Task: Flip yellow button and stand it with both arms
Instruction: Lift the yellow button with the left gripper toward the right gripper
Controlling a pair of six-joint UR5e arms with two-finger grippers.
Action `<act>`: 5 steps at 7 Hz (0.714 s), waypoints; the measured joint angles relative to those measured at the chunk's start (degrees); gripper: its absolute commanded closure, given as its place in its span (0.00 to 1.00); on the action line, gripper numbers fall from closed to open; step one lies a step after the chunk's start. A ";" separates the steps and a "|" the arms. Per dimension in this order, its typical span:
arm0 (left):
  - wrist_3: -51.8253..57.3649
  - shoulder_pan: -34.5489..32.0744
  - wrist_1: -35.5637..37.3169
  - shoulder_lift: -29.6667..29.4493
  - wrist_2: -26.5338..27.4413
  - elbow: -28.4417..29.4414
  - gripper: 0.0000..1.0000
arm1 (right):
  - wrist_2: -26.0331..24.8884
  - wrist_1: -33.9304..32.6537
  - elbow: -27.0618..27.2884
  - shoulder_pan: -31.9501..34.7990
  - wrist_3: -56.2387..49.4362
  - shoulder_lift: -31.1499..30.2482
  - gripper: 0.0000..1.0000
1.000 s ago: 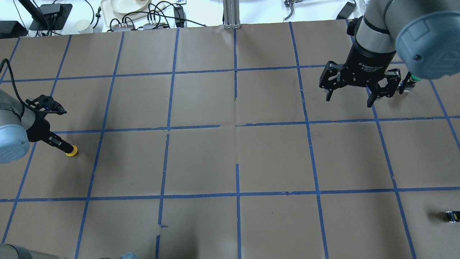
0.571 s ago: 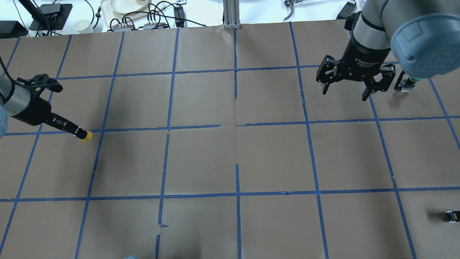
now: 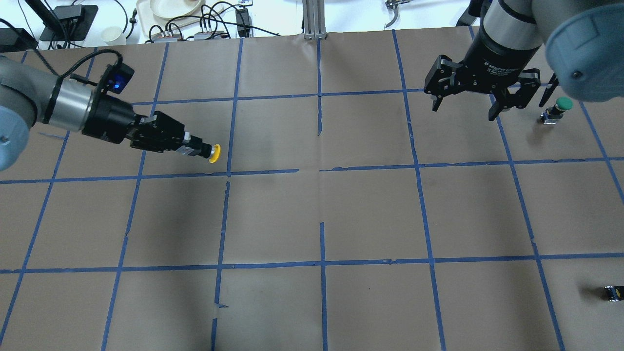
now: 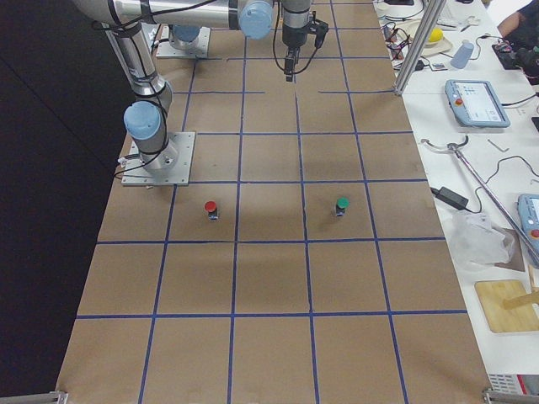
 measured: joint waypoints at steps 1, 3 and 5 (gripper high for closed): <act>-11.19 -6.25 4.41 1.48 -7.59 -0.01 0.82 | 2.56 3.02 -0.19 0.08 0.22 -0.70 0.00; -29.19 -13.83 17.83 2.44 -19.88 -0.96 0.84 | 10.33 7.78 -0.80 -0.33 2.58 -0.82 0.00; -36.33 -15.39 22.52 2.93 -28.35 -2.30 0.85 | 21.49 9.87 -1.06 -2.41 7.95 -0.40 0.00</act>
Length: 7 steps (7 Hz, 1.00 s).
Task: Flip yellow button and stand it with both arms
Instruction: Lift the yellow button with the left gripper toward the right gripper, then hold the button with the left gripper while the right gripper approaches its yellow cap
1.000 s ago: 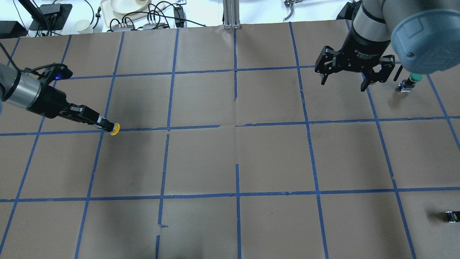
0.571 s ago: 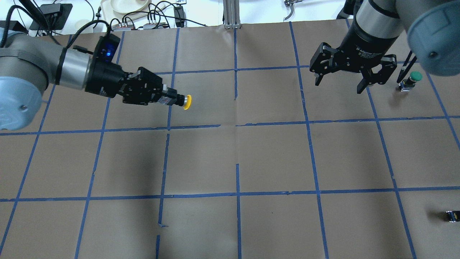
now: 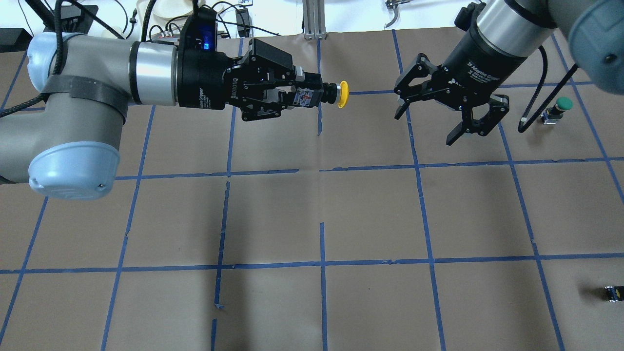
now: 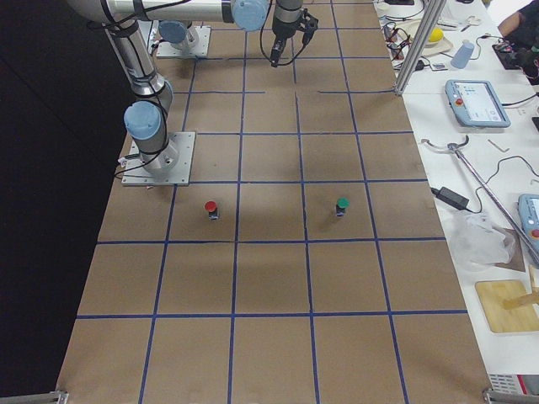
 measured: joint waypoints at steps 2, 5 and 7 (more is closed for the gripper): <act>-1.74 -0.18 0.80 0.43 -5.92 -0.43 0.85 | 11.34 3.88 -0.11 -4.01 5.07 -0.28 0.00; -2.06 -0.19 0.79 -0.03 -7.84 -0.52 0.86 | 25.56 7.23 -0.23 -5.36 16.16 -1.53 0.00; -2.32 -0.19 0.67 0.05 -7.85 -0.59 0.86 | 33.75 7.63 0.55 -5.22 23.39 -2.43 0.00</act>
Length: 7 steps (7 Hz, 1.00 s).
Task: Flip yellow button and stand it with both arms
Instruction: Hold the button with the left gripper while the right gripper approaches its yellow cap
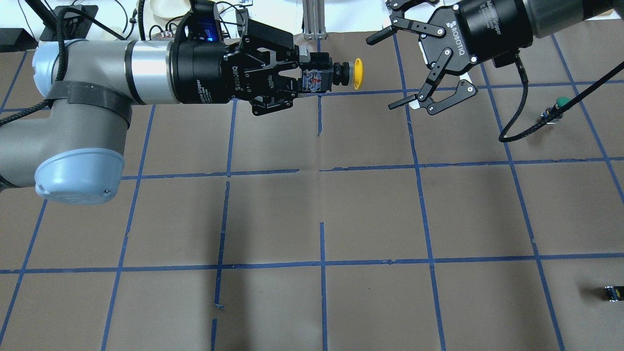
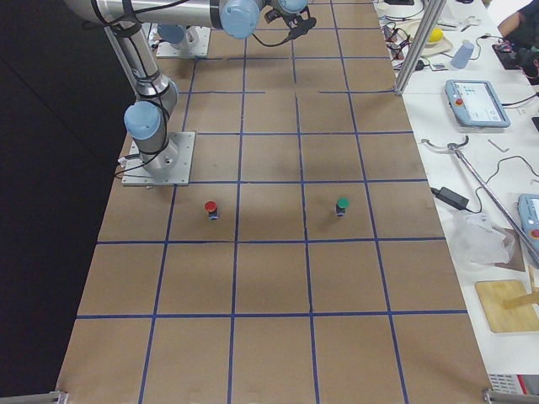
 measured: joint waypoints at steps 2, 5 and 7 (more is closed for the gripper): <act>-0.16 0.00 -0.02 0.12 -0.04 0.00 0.86 | 3.18 0.01 1.95 0.36 4.05 -0.22 0.00; -0.26 0.00 -0.06 0.35 -0.04 -0.06 0.86 | 4.30 0.20 3.77 0.42 8.24 -0.47 0.00; -0.29 0.00 -0.10 0.35 -0.04 -0.01 0.86 | 6.72 1.01 3.87 0.48 9.82 -0.82 0.00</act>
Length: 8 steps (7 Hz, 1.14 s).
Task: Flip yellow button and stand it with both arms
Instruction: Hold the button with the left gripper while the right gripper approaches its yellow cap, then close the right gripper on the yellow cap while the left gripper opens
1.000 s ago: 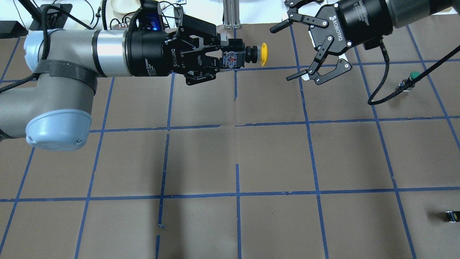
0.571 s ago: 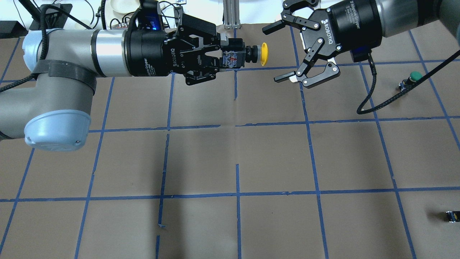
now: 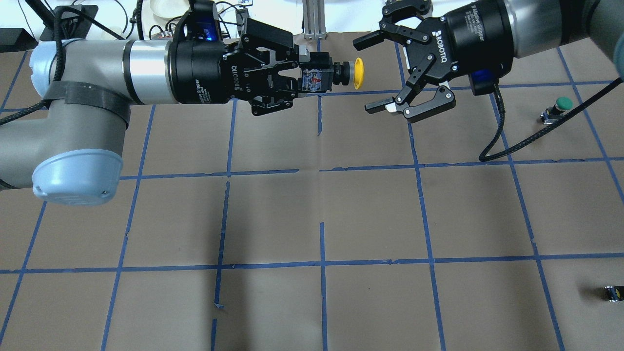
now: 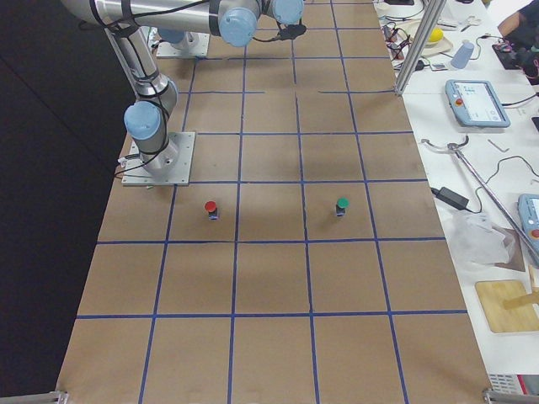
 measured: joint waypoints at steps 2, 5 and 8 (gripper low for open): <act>0.00 0.00 -0.12 0.17 0.00 0.01 0.86 | 1.30 1.33 0.06 0.22 0.23 -0.35 0.04; -0.09 0.00 -0.25 0.52 0.00 0.00 0.86 | 2.02 2.66 0.07 0.22 0.25 -0.59 0.56; -0.64 0.00 -0.39 0.59 0.11 -0.04 0.71 | 2.10 3.00 0.08 0.05 0.21 -0.83 0.71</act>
